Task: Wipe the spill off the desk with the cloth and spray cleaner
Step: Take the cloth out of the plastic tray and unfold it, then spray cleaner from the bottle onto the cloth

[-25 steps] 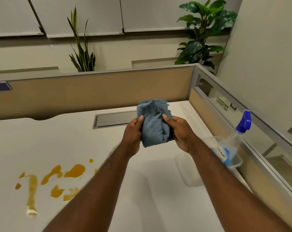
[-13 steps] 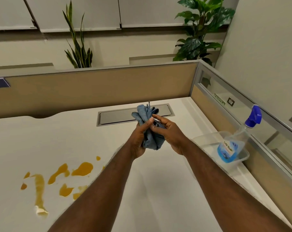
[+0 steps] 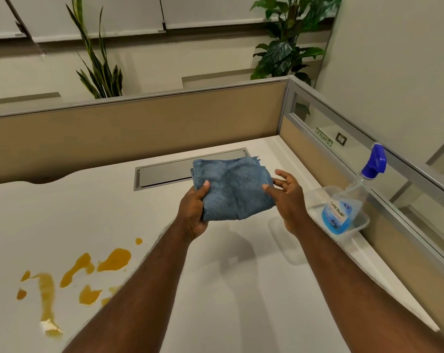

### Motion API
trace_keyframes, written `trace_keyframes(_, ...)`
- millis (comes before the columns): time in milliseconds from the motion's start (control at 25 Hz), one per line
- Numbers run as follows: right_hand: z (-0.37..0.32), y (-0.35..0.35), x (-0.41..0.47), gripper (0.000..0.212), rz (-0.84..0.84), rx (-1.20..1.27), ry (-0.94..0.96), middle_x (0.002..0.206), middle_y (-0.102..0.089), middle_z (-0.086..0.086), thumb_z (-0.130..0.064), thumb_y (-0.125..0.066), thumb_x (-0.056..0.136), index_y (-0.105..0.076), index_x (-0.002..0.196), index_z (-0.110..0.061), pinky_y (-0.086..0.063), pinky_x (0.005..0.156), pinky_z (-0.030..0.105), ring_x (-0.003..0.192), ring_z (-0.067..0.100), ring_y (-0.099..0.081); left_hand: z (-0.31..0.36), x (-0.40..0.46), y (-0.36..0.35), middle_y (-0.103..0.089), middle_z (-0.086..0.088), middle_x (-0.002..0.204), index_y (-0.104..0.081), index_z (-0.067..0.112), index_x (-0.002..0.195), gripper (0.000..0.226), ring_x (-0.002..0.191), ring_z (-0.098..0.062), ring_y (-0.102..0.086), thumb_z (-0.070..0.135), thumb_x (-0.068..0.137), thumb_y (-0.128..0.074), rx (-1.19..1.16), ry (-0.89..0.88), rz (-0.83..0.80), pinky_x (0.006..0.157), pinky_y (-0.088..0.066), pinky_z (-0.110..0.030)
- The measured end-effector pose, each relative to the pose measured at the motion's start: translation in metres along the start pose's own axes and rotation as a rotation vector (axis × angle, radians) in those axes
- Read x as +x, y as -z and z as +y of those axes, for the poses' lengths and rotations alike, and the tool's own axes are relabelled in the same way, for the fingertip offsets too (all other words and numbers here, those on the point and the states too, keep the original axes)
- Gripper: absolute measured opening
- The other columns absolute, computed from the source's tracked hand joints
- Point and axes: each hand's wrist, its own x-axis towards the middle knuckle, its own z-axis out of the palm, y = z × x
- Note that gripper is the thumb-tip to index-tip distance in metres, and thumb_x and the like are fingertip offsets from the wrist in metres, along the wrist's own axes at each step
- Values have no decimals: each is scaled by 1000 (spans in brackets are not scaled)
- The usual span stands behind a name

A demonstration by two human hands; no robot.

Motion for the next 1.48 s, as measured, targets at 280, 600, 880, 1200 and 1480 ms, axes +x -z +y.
trace_keyframes(280, 42, 82, -5, 63, 960, -326, 320, 120, -50, 22, -35, -75, 74, -46, 119, -2, -52, 87, 48, 106, 29, -50, -6, 10, -11, -74, -5, 105, -60, 18, 115, 23, 95, -27, -71, 25, 94, -56, 57, -34, -2, 67, -59, -39)
trace_keyframes(600, 21, 159, 40, 76, 630, -304, 310, 131, -53, 10, -43, -78, 73, -43, 133, -14, -41, 93, 27, 114, 10, -48, 10, 10, -17, -73, -9, 111, -62, 15, 117, 30, 99, -30, -70, 26, 89, -58, -6, -16, -61, 70, -59, -43)
trace_keyframes(880, 11, 174, 73, 40, 420, -276, 291, 96, -66, 21, -41, -58, 91, -54, 112, -8, -54, 81, 39, 86, 26, -64, 16, 4, -26, -74, -8, 108, -65, 17, 113, 31, 96, -28, -71, 26, 83, -61, -9, -18, -90, 69, -58, -41)
trace_keyframes(1200, -53, 131, 53, 43, 300, -374, 640, 88, -65, 10, -45, -60, 87, -57, 115, -13, -53, 67, 28, 66, 15, -61, 35, 6, -45, -70, -9, 115, -59, 14, 123, 32, 103, -29, -68, 23, 92, -55, 56, -144, -30, 75, -59, -43)
trace_keyframes(1480, -52, 20, 11, 54, -144, -191, 455, 74, -67, 8, -60, -56, 75, -61, 100, -12, -52, 52, 17, 50, 7, -59, 55, 11, -56, -71, -5, 115, -59, 20, 123, 29, 102, -26, -69, 24, 94, -55, 78, -228, 3, 72, -58, -40)
